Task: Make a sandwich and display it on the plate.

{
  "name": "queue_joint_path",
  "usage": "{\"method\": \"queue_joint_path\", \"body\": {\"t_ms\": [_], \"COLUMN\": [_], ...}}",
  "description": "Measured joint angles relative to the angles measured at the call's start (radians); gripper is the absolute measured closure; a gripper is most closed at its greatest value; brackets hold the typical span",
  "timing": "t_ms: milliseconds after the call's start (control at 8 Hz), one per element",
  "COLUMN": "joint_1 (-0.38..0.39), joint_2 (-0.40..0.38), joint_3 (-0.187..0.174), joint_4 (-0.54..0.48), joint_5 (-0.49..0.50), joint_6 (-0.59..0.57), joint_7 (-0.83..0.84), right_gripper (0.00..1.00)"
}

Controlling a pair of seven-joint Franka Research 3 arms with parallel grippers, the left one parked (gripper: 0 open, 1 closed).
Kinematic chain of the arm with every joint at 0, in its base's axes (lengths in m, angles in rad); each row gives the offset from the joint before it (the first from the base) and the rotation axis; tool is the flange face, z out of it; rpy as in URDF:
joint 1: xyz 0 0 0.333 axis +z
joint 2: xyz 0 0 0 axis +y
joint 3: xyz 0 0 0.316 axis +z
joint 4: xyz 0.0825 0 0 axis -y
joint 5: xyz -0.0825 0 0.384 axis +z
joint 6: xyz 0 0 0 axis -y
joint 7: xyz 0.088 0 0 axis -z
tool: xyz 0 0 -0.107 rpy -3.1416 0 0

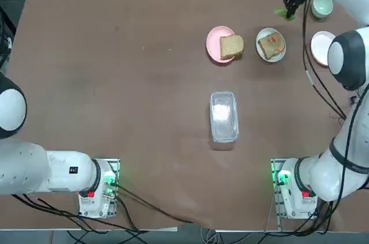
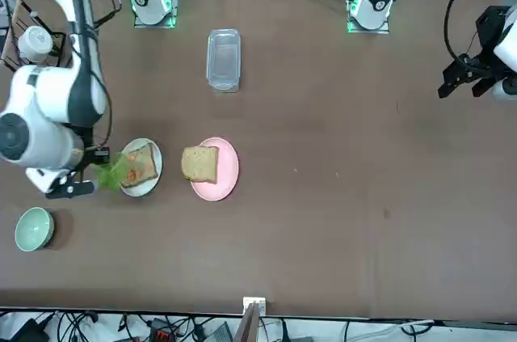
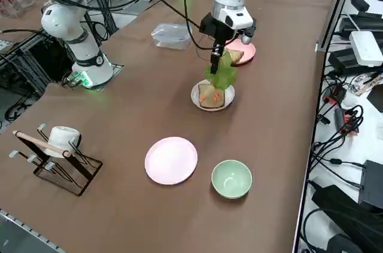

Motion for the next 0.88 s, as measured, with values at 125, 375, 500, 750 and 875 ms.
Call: {"method": "queue_joint_path", "body": {"t_ms": [125, 375, 500, 750, 875], "joint_1": [0.028, 0.05, 0.051, 0.056, 0.056], "joint_2": [0.002, 0.007, 0.013, 0.026, 0.03], "joint_3": [0.0, -0.001, -0.001, -0.001, -0.001], "joint_4": [-0.031, -0.087, -0.096, -0.099, -0.104], "joint_5": [0.0, -0.003, -0.016, -0.062, -0.067], "joint_6": [0.04, 0.114, 0.124, 0.136, 0.145], "joint_7": [0.035, 0.06, 0.06, 0.061, 0.061], "right_gripper": [0.96, 0.96, 0.96, 0.96, 0.96]}}
